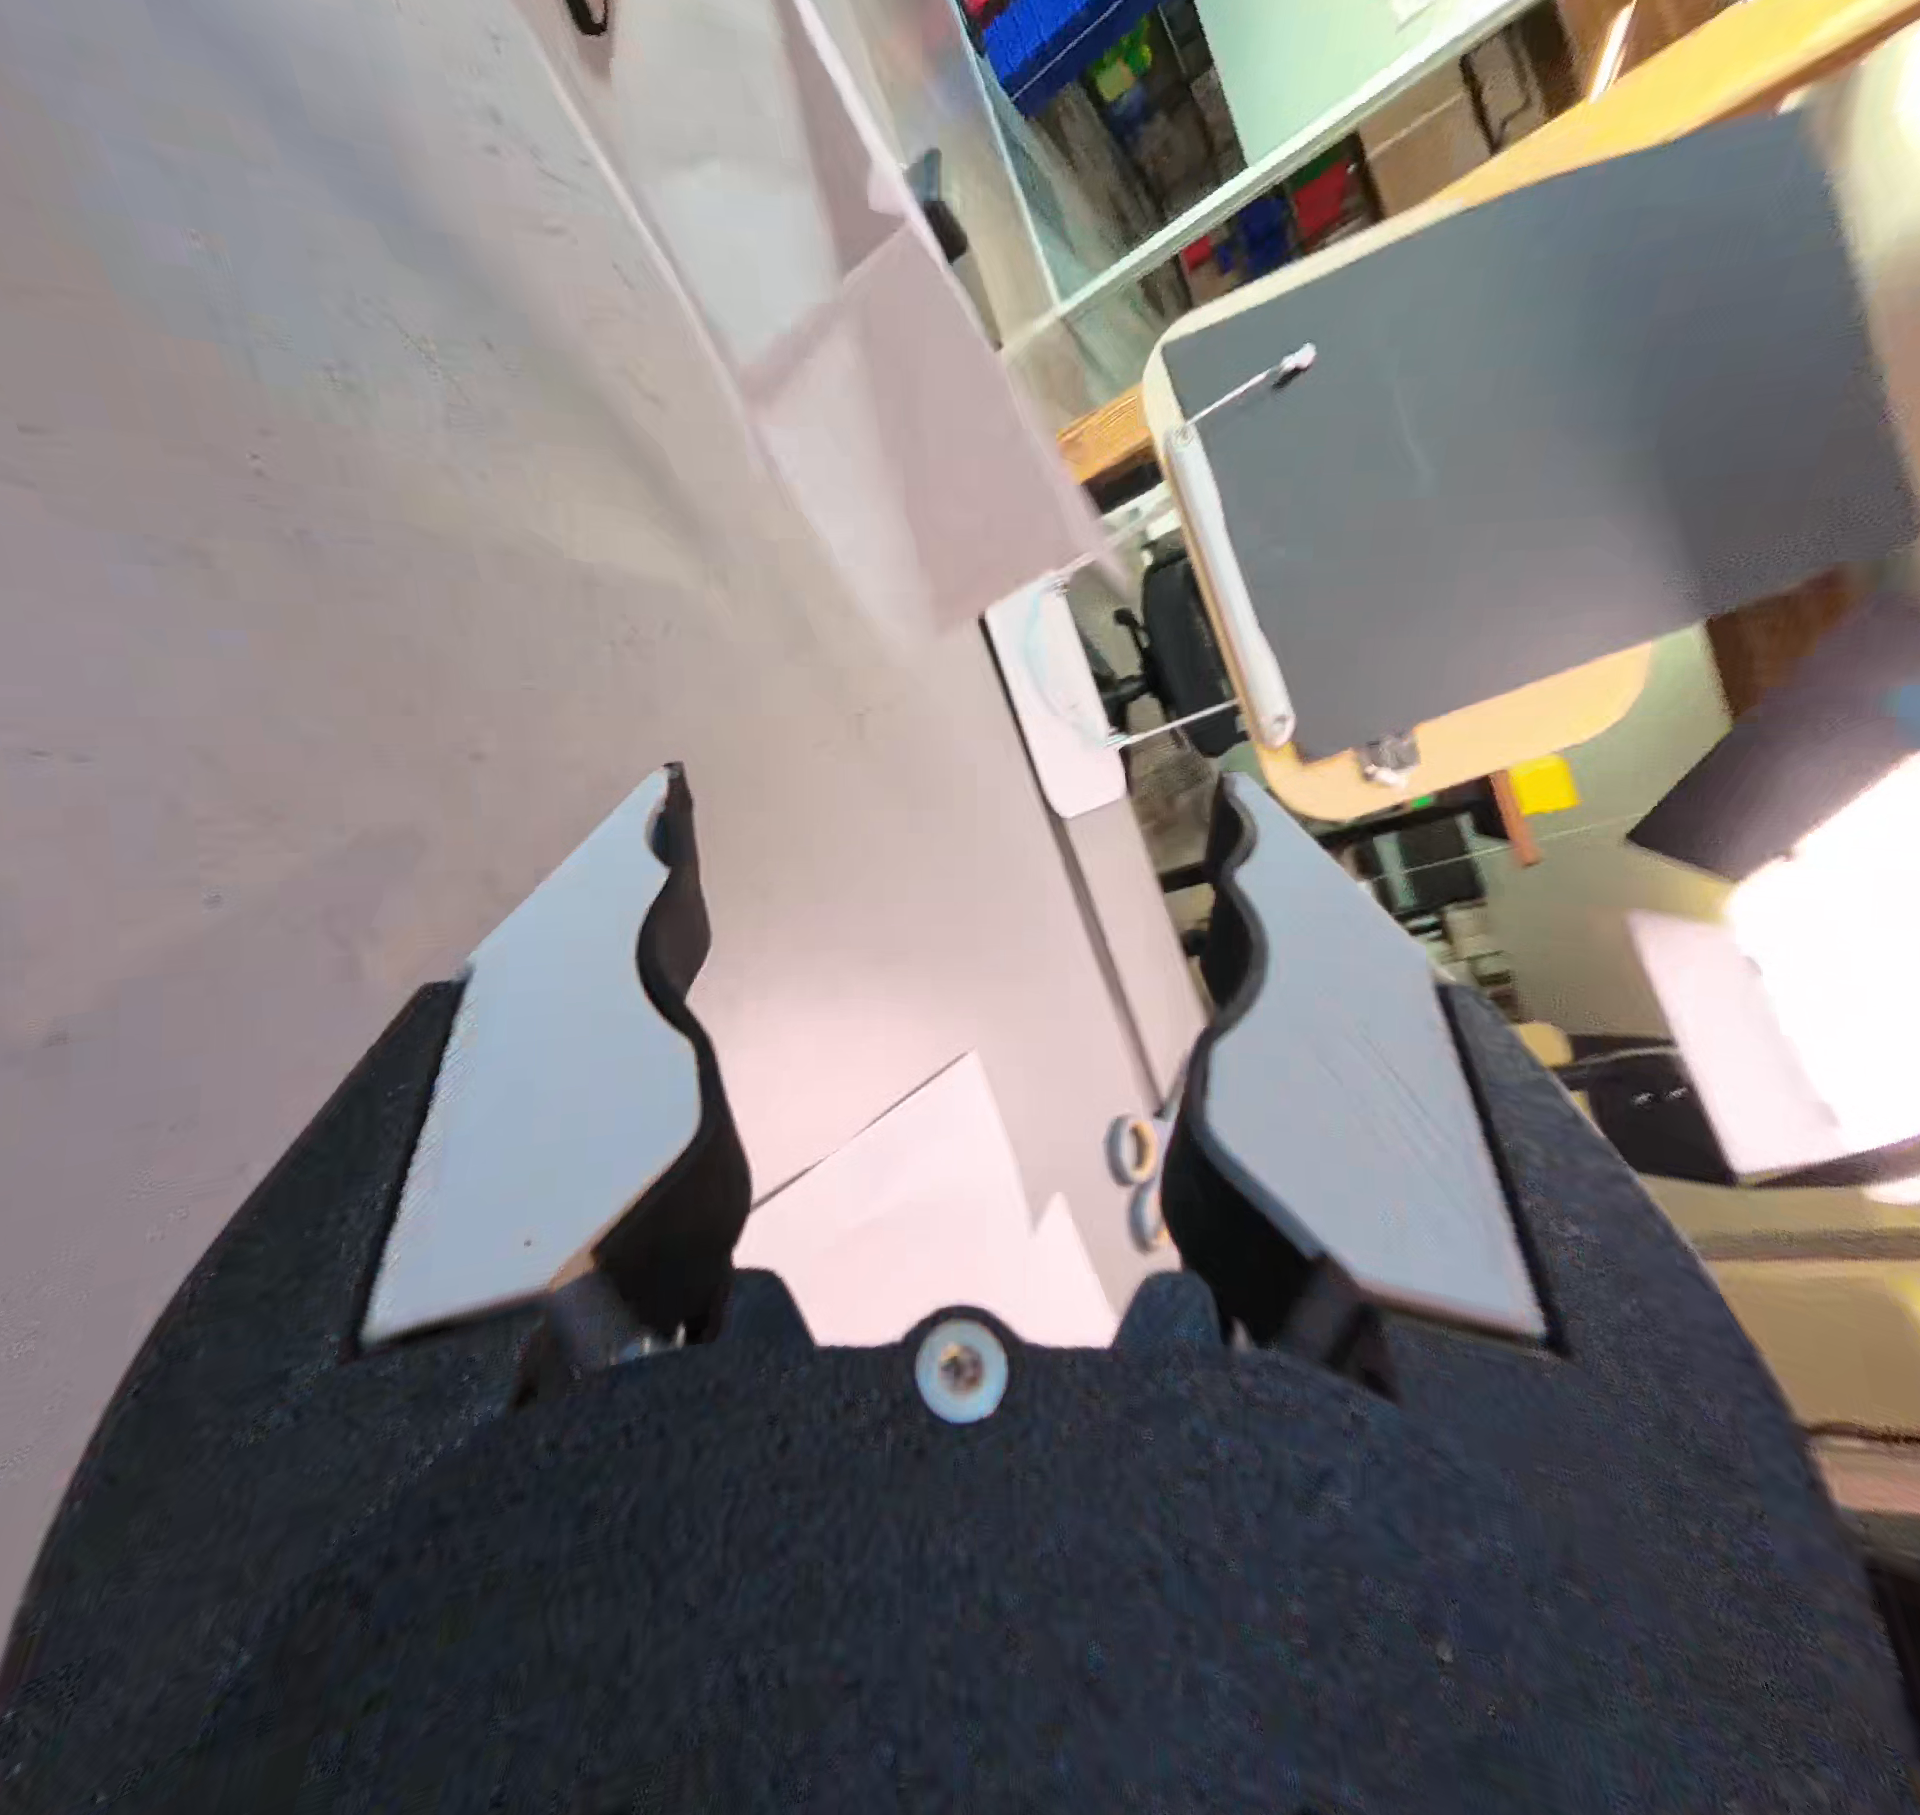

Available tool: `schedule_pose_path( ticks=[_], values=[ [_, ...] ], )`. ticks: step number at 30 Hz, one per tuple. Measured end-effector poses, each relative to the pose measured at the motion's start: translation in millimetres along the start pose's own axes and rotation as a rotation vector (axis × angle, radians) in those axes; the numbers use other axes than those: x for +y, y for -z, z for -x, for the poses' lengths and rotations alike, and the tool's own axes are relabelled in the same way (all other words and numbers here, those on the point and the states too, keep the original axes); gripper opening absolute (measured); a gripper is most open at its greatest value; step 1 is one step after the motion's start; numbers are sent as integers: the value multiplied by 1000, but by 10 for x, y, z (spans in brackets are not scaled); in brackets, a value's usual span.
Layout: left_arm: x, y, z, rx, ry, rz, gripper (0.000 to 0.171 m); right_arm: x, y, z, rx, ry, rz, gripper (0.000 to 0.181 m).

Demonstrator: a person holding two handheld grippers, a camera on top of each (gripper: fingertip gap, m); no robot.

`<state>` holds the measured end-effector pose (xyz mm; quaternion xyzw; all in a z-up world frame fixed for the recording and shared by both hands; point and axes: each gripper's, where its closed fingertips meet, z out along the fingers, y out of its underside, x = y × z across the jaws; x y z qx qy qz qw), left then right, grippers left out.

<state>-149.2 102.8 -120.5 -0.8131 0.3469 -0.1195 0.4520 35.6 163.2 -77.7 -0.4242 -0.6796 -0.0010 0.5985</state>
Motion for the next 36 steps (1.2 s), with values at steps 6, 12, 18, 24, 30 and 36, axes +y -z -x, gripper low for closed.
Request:
schedule_pose_path(
  ticks=[6, 12, 18, 24, 30, 36],
  values=[
    [-262, -55, -804, 100, -156, -59, 0, -209, 195, 255, -105, 250, -60, 0],
    [-261, 343, -425, -129, 41, -236, 49, 1169, 1117, -1246, 245, 189, 509, 0],
    [231, 556, -162, -275, 247, -258, 51, 3069, 2695, -2548, 587, 167, 1155, 0],
    [478, 550, -114, -335, 372, -278, 49, 4118, 2933, -2305, 576, 10, 1398, 33],
    [559, 475, -19, -343, 422, -257, 49, 3511, 2017, -1955, 539, -272, 1035, 77],
    [537, 363, 41, -323, 435, -258, 49, 1990, 556, -58, -252, -599, 523, 78]
  ],
)
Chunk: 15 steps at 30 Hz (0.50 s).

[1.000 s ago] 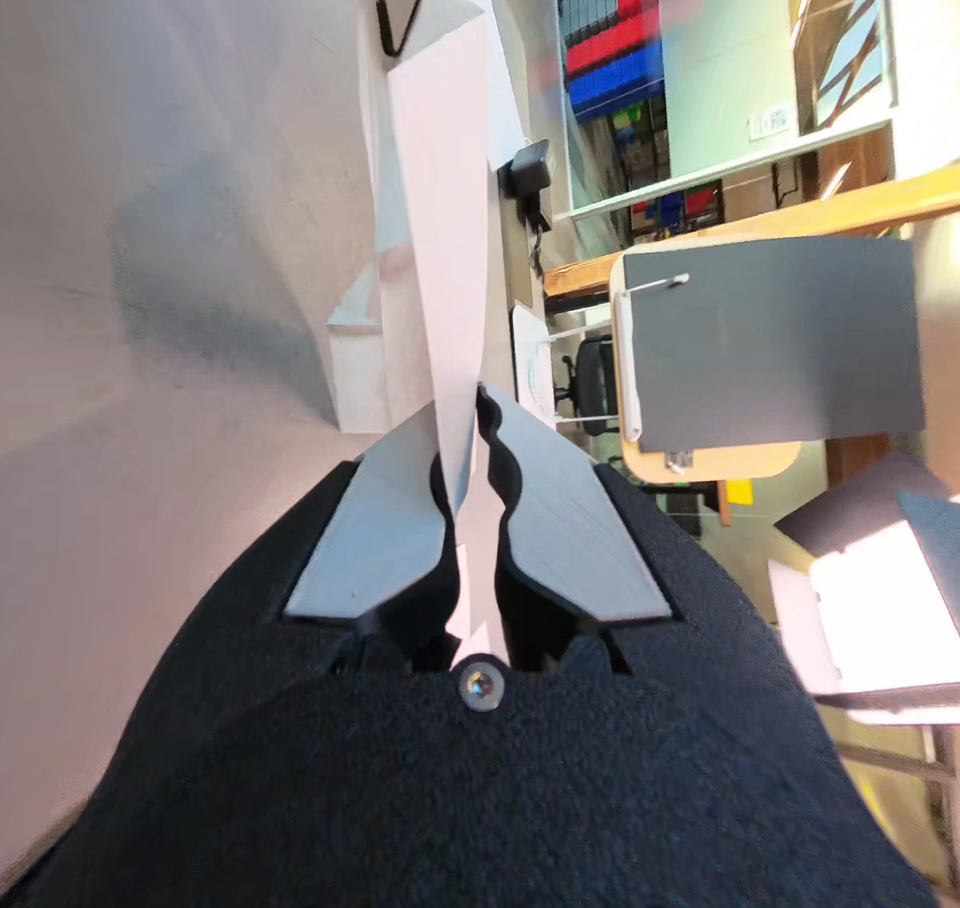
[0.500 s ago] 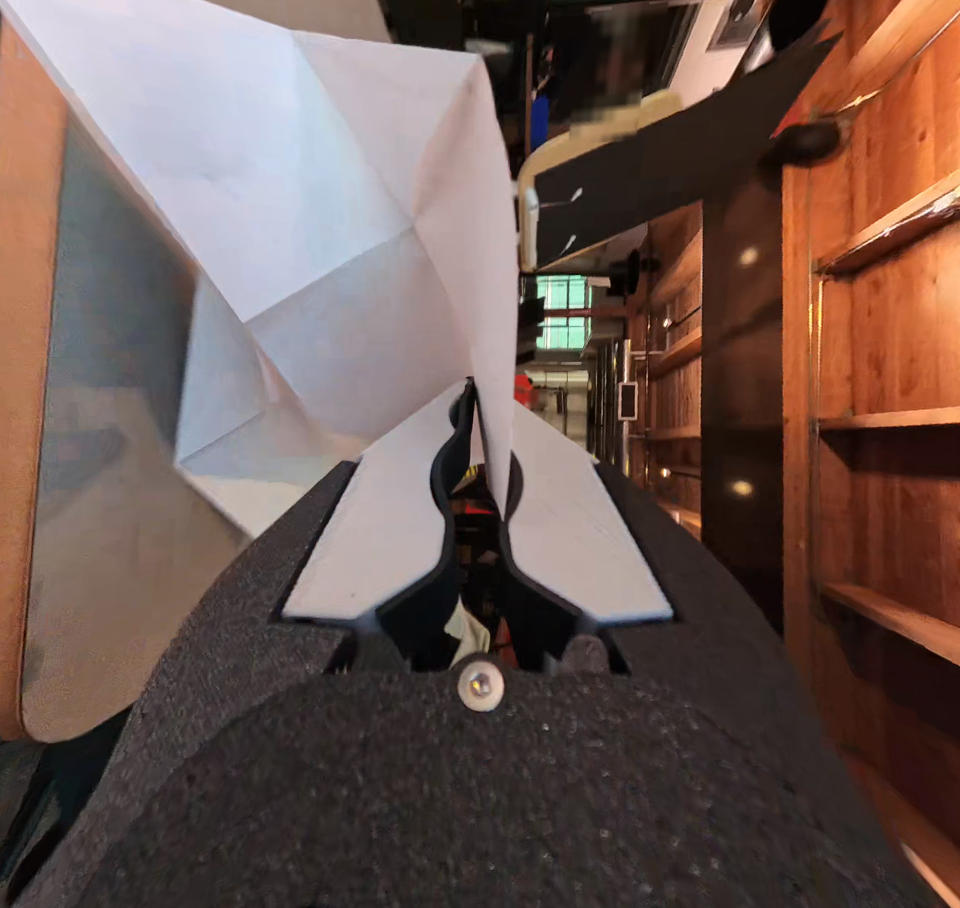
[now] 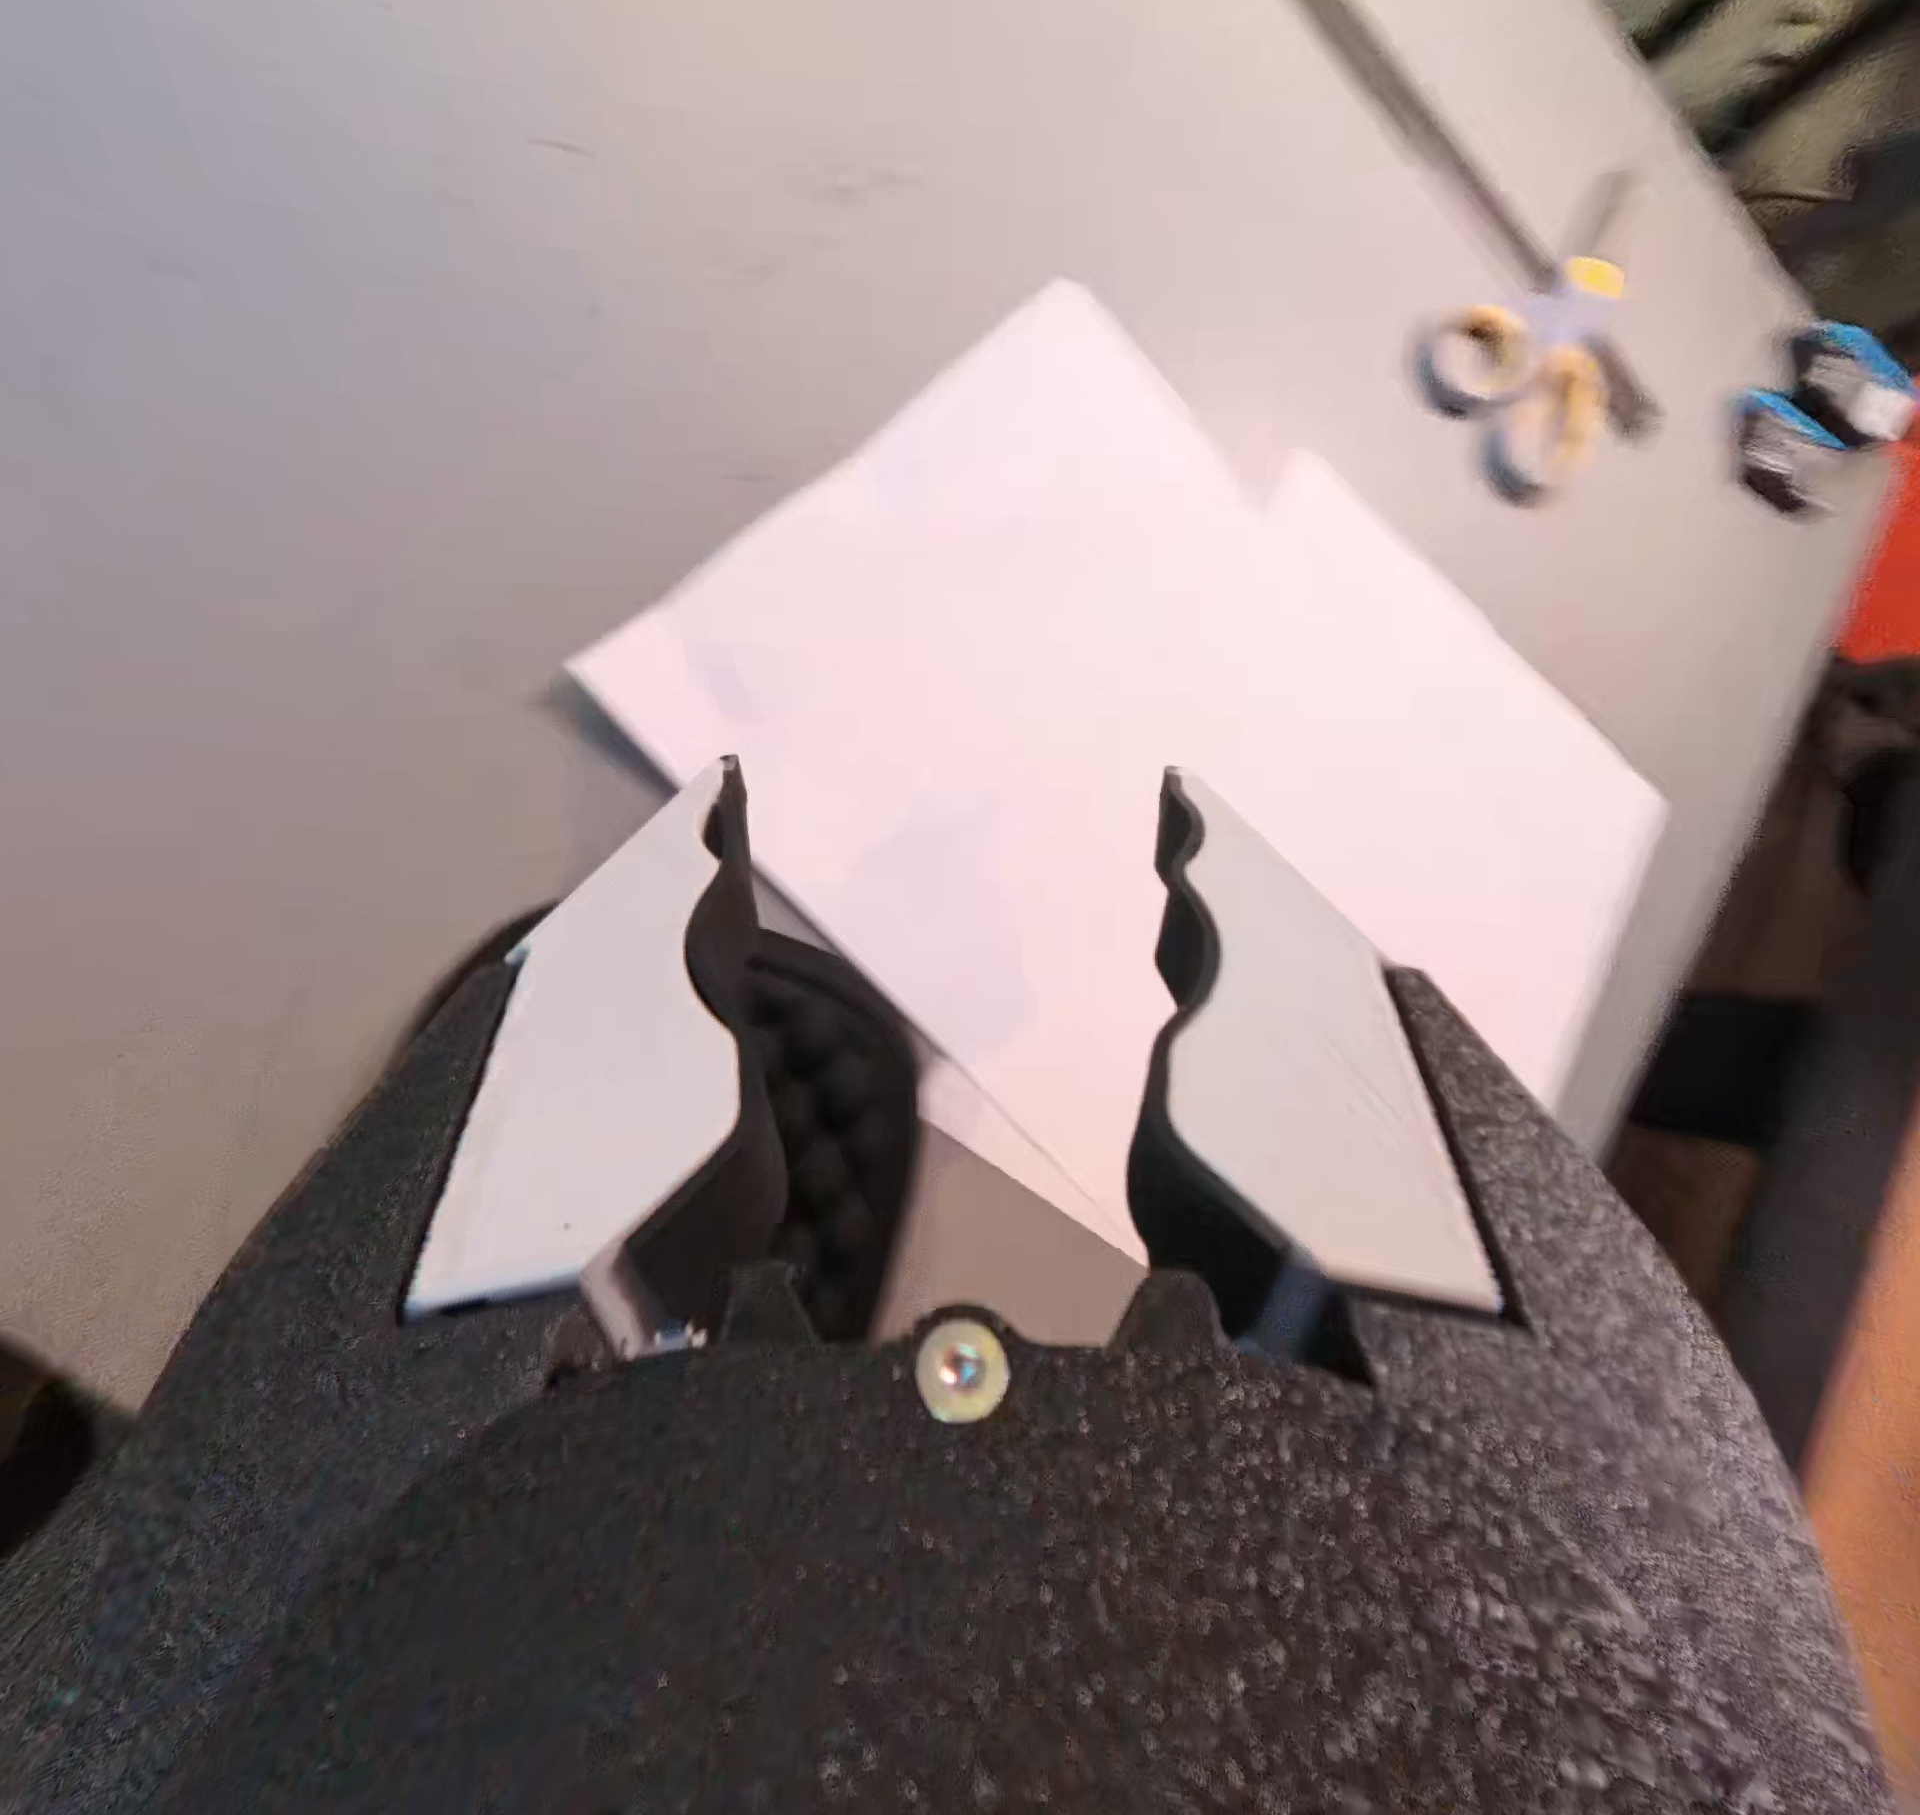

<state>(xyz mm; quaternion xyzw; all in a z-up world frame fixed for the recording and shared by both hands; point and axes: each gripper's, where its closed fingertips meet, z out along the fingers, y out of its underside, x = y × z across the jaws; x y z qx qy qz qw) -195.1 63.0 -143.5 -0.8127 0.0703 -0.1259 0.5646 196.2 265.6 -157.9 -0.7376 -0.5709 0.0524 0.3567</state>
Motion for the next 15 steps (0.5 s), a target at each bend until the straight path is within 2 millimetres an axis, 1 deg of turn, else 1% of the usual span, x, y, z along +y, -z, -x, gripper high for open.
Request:
schedule_pose_path(
  ticks=[1, 2, 3, 4, 6, 7, 8, 9, 10, 11, 12, 13, 15],
  values=[
    [-8, -12, -10, 5, 0, -3, 49, -49, -107, 371, -108, 44, -5, 76],
    [-14, -21, -23, 10, 1, -6, 49, -41, -203, 639, -169, 87, 12, 73],
    [-15, -28, -39, 16, 1, -7, 49, 7, -303, 786, -185, 129, 49, 70],
    [-9, -36, -56, 24, 1, -5, 49, 75, -401, 852, -183, 171, 90, 67],
    [13, -57, -92, 40, -3, 3, 49, 149, -553, 877, -189, 194, 125, 57],
    [24, -67, -109, 47, -5, 8, 49, 79, -570, 895, -230, 138, 87, 48],
    [30, -73, -130, 54, -6, 11, 49, 61, -596, 870, -249, 107, 86, 38],
    [28, -74, -159, 63, -6, 9, 49, 83, -627, 853, -264, 115, 99, 24],
    [21, -72, -198, 76, -5, 4, 49, 116, -670, 834, -269, 129, 111, 20],
    [21, -72, -243, 90, -3, -1, 48, 66, -689, 835, -298, 101, 80, 12],
    [30, -78, -289, 105, -3, 0, 48, 78, -729, 809, -309, 81, 93, 6],
    [48, -90, -333, 119, -5, 6, 48, 37, -732, 833, -341, 74, 72, 0],
    [88, -112, -421, 145, -18, 26, 48, -7, -756, 835, -314, 135, 63, 0]
  ],
)
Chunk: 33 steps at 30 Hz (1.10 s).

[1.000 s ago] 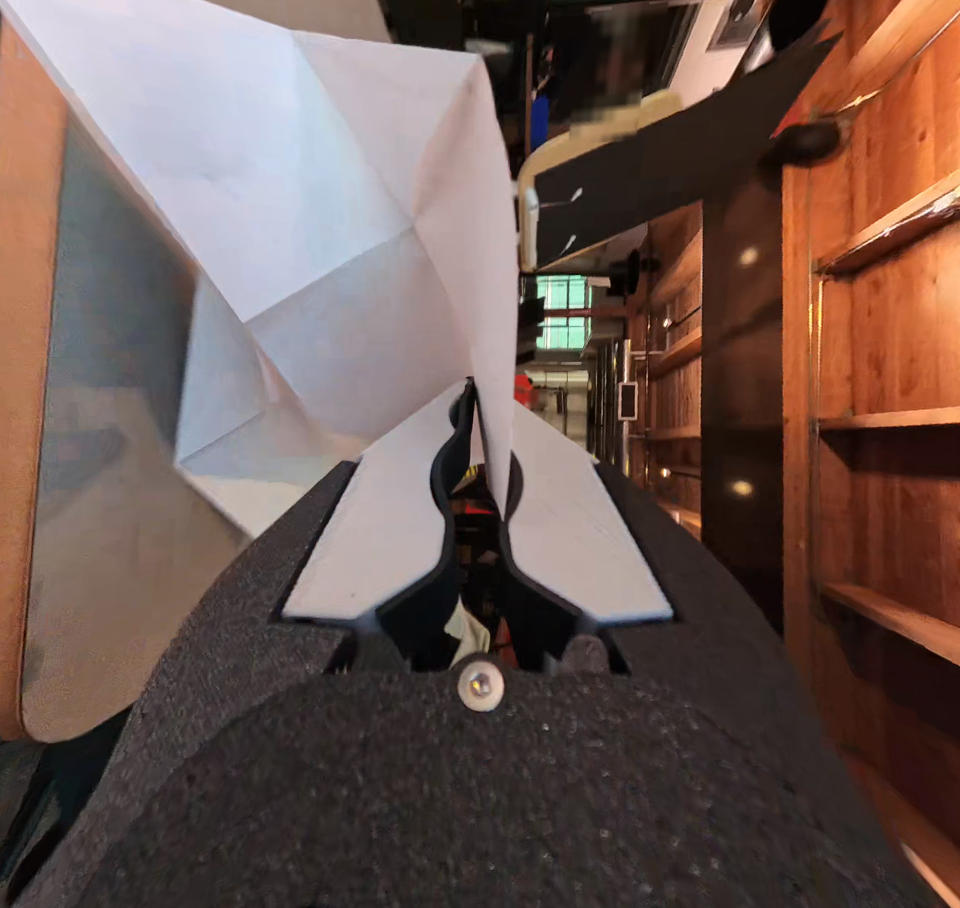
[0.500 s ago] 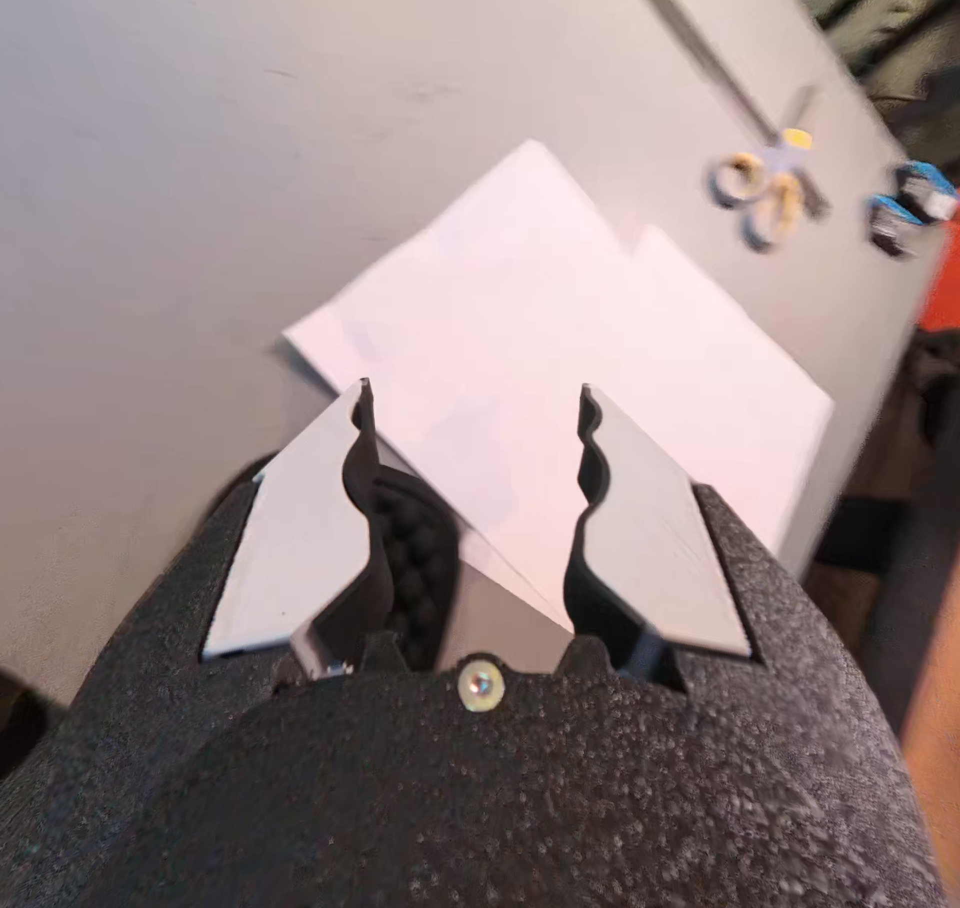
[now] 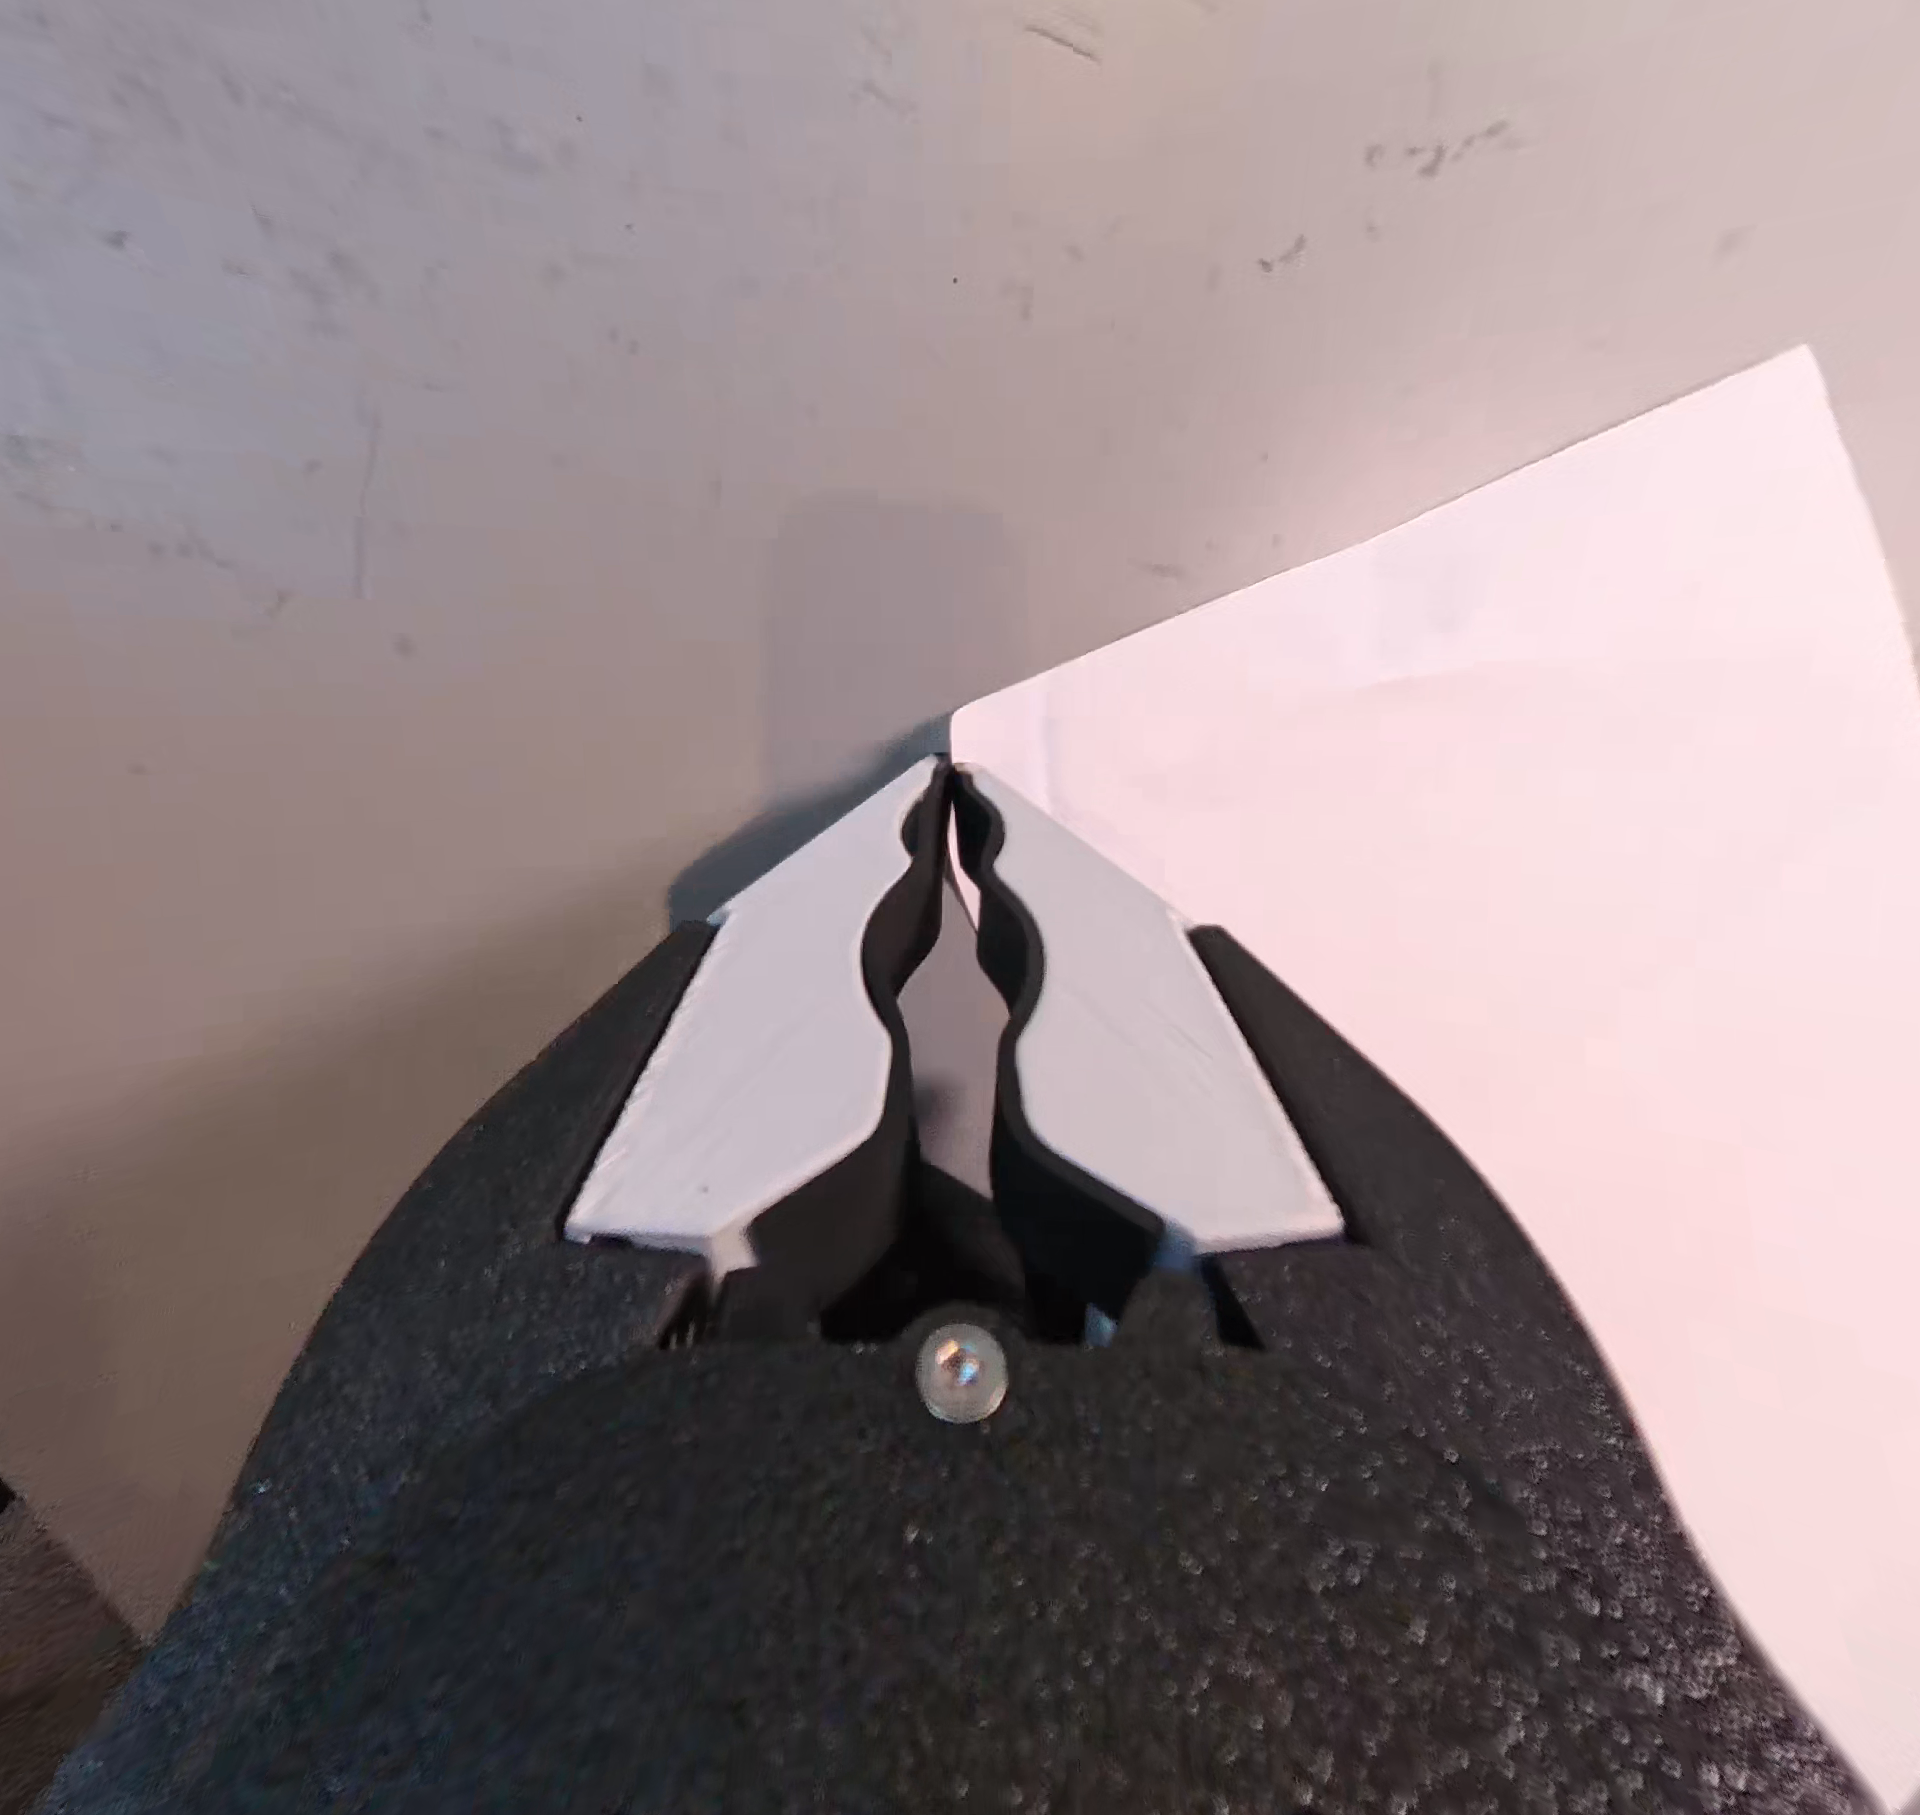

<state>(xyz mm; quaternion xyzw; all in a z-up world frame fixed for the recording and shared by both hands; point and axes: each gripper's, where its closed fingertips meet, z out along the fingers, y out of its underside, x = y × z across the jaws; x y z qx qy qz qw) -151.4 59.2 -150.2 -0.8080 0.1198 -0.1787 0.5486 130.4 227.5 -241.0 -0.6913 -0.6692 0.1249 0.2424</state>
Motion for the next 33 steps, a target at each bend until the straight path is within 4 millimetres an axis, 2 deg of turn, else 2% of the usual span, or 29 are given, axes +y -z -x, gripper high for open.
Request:
schedule_pose_path(
  ticks=[3, 6, 9, 11, 13, 16, 18, 20, 23, 24, 25, 27, 28, 30, 33],
  values=[
    [24, -33, -127, 40, -22, 24, 48, -232, 49, 113, 34, 81, -59, 0],
    [32, -55, -224, 71, -38, 39, 48, -627, 251, 337, 26, 102, -206, 0],
    [50, -94, -342, 111, -39, 42, 48, -1094, 481, 720, -16, 160, -381, 0],
    [82, -138, -410, 133, -43, 49, 49, -1317, 496, 1048, -54, 233, -443, 0],
    [77, -156, -438, 131, -63, 43, 49, -1400, 332, 1418, -129, 300, -448, 0],
    [16, -122, -472, 136, -99, 16, 46, -1419, -54, 1907, -226, 312, -405, 0],
    [76, -146, -450, 128, -96, 58, 44, -1497, -240, 2190, -258, 318, -386, 0],
    [275, -234, -333, 72, -89, 174, 39, -1609, -391, 2392, -242, 334, -360, 0],
    [780, -331, -158, 17, -99, 432, 37, -1804, -516, 2604, -249, 278, -335, 0],
    [886, -336, -107, 1, -109, 478, 37, -1881, -507, 2639, -254, 260, -354, 0],
    [888, -332, -67, -18, -122, 473, 25, -1955, -459, 2669, -283, 238, -387, 2],
    [907, -297, -45, -15, -161, 506, 20, -2059, -331, 2599, -353, 165, -428, 16],
    [912, -287, -41, -6, -173, 514, 20, -2083, -285, 2461, -357, 130, -430, 21],
    [917, -275, -38, 22, -171, 516, 20, -2057, -271, 2025, -287, 78, -403, 25],
    [937, -209, -10, 73, -199, 555, 20, -1706, -443, 1389, -167, 57, -227, 45]
  ],
)
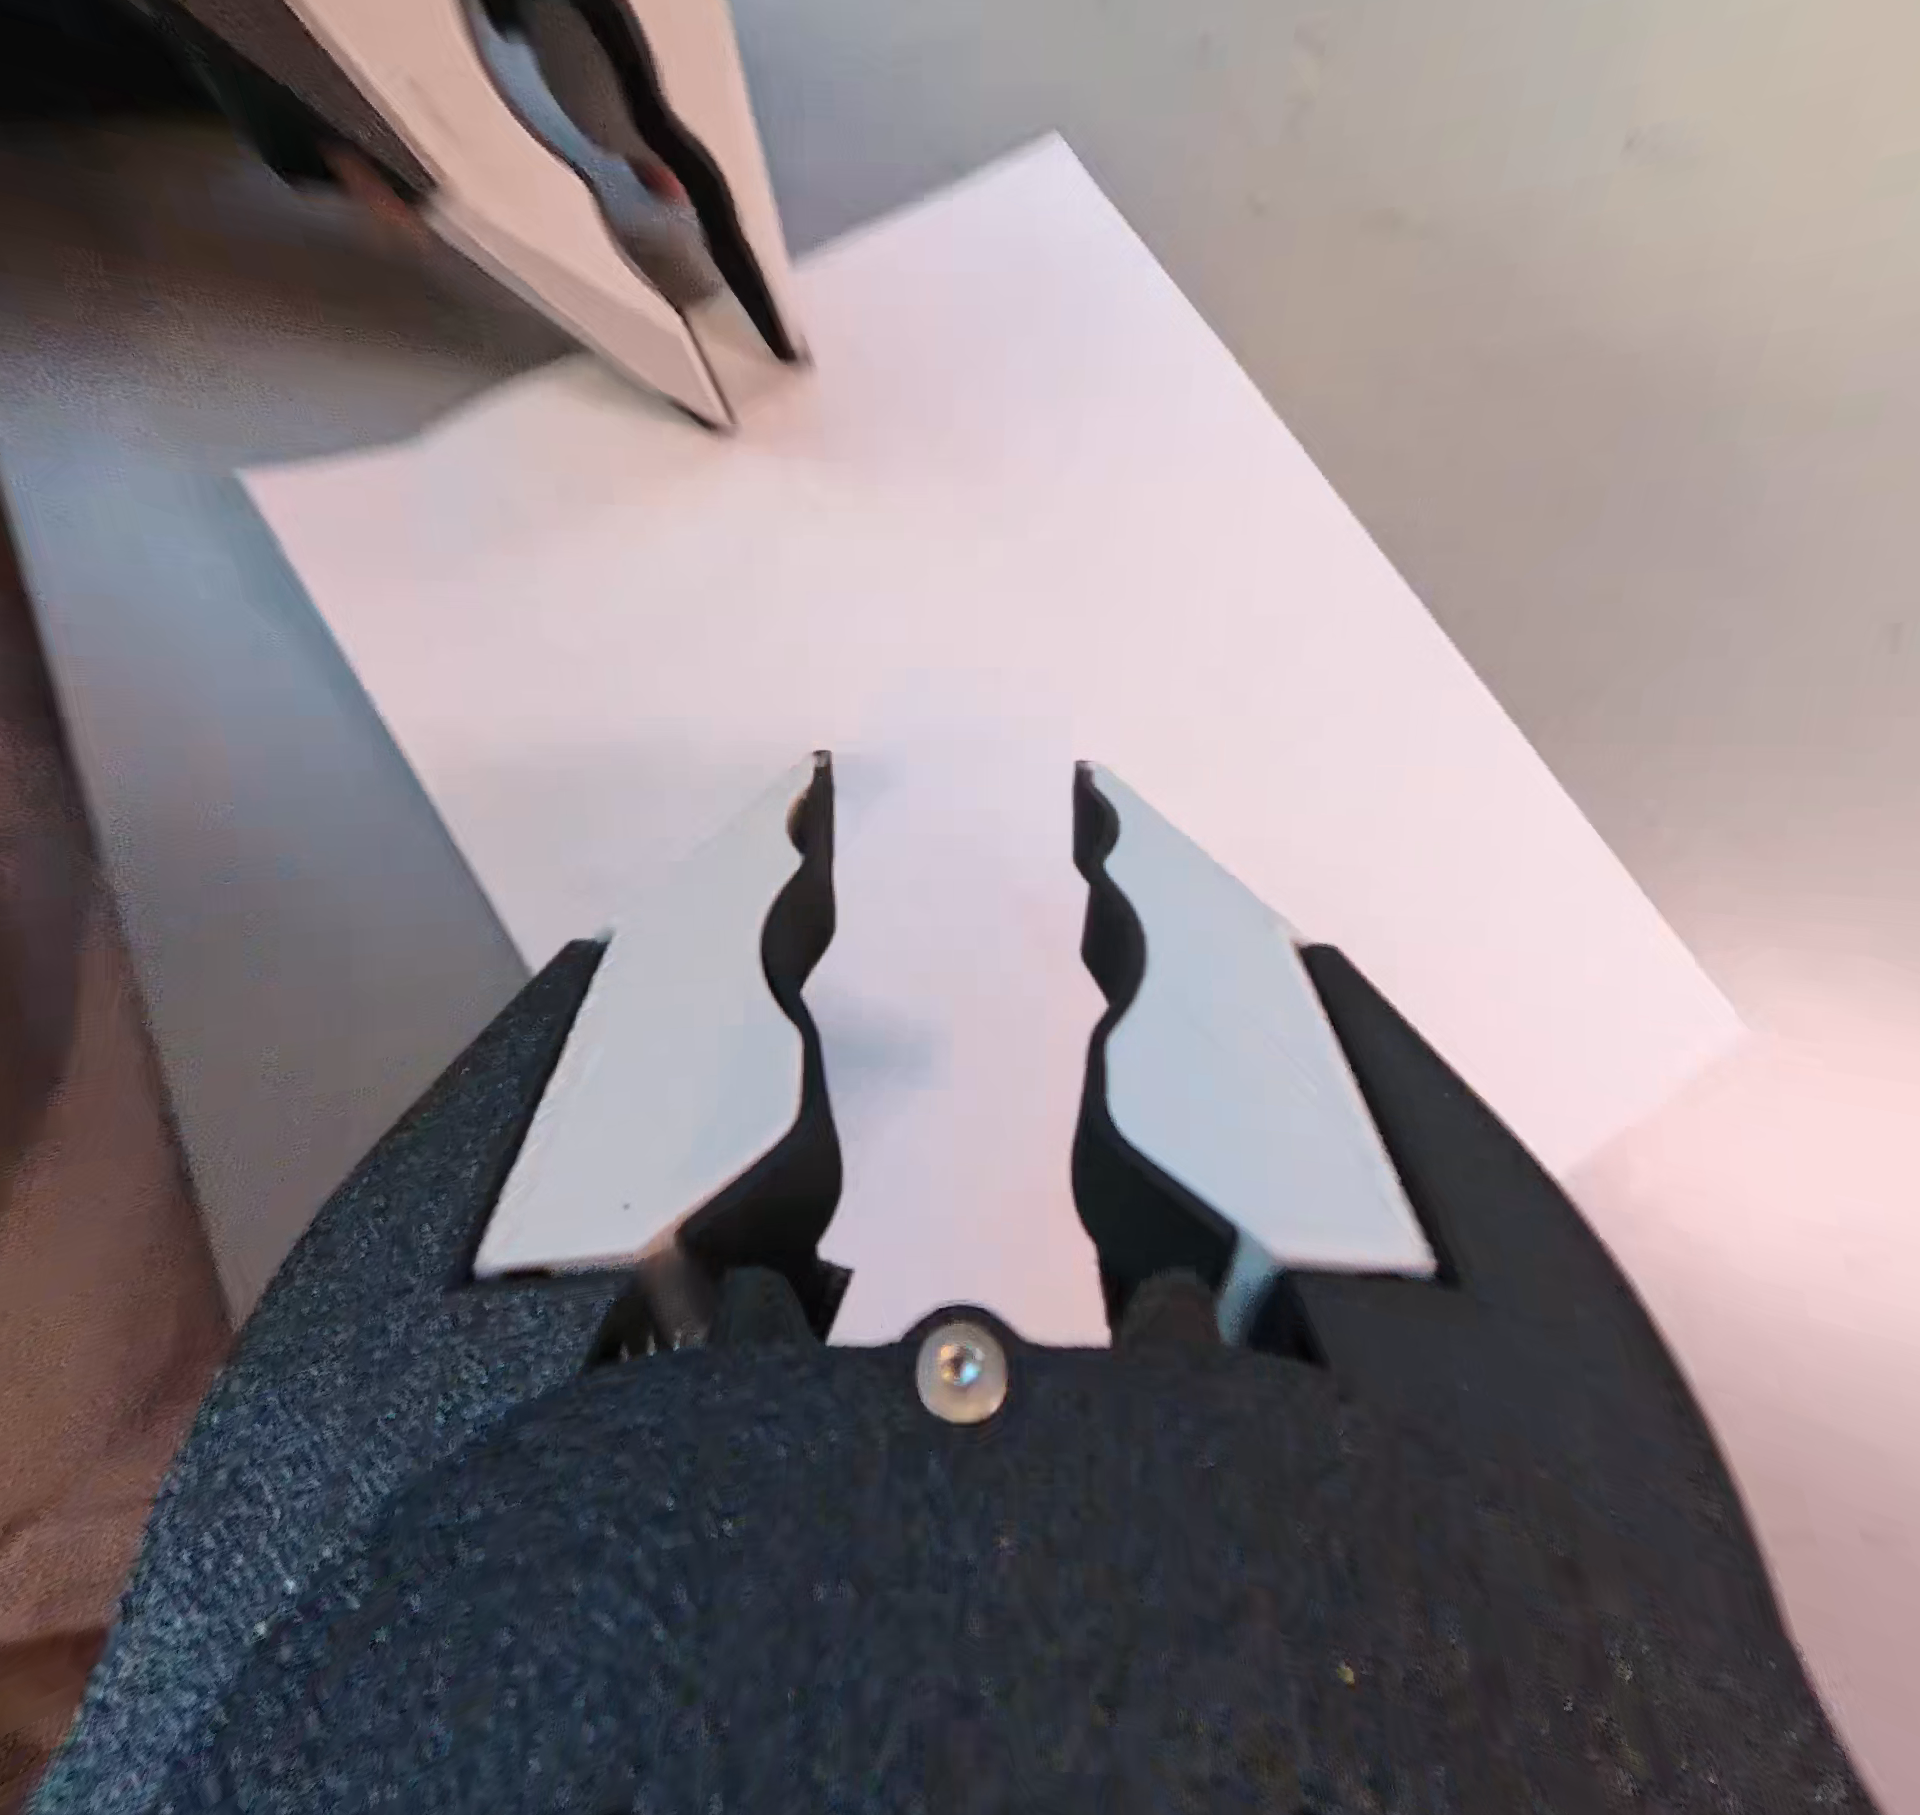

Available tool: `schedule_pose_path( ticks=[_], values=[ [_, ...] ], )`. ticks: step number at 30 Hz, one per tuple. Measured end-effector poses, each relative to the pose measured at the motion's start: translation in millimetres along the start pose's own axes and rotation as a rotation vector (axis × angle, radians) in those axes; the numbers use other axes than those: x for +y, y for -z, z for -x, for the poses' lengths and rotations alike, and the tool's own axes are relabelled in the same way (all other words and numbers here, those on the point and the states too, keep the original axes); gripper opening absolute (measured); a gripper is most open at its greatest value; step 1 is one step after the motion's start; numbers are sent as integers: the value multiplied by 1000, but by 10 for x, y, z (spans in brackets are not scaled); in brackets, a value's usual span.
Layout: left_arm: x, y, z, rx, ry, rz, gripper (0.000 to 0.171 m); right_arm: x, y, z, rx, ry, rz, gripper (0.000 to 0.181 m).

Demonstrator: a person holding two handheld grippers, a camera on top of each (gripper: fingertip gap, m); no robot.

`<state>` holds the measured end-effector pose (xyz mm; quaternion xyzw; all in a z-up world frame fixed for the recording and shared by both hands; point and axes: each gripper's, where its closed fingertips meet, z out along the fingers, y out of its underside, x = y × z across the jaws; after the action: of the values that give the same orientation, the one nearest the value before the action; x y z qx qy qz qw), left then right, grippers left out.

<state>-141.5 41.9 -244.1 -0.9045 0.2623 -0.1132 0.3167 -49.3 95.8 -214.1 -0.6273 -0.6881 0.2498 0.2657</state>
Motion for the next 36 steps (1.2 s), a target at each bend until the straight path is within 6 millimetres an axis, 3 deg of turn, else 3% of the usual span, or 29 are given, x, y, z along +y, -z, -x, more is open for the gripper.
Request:
schedule_pose_path(
  ticks=[2, 4, 9, 11, 14, 16, 18, 21, 24, 31, 34, 36],
  values=[
    [98, 81, 29, 45, -51, 59, 20, 297, 17, -186, 14, -30, 107, 67],
    [207, 179, 159, 56, -41, 112, 17, 460, 44, -212, -1, -57, 135, 78],
    [261, 270, 225, 170, 14, 99, 17, 446, 19, -202, -20, -99, 42, 81],
    [114, 285, 331, 137, 31, 25, 20, 391, 77, -282, -35, -119, 11, 83],
    [-260, 280, 425, 124, 80, -131, 23, 354, 194, -647, -9, -127, -8, 82],
    [-419, 138, 447, 114, 62, -160, 24, 374, 170, -919, -5, -124, 7, 81],
    [-536, -72, 485, 74, -10, -145, 25, 362, 66, -1053, -66, -158, 18, 78],
    [-681, -336, 433, 92, -69, -91, 26, 341, -77, -1129, -104, -180, 32, 63],
    [-662, -502, 460, 64, -63, -27, 21, 343, -110, -1136, -61, -163, 52, 63],
    [-597, -460, 389, 15, -91, -51, 19, 498, -28, -1045, 41, -125, 109, 81],
    [-597, -461, 368, 9, -102, -55, 15, 495, -24, -1058, 53, -138, 99, 76],
    [-596, -462, 363, 1, -106, -59, 14, 477, -25, -1062, 64, -151, 88, 62]
  ],
)
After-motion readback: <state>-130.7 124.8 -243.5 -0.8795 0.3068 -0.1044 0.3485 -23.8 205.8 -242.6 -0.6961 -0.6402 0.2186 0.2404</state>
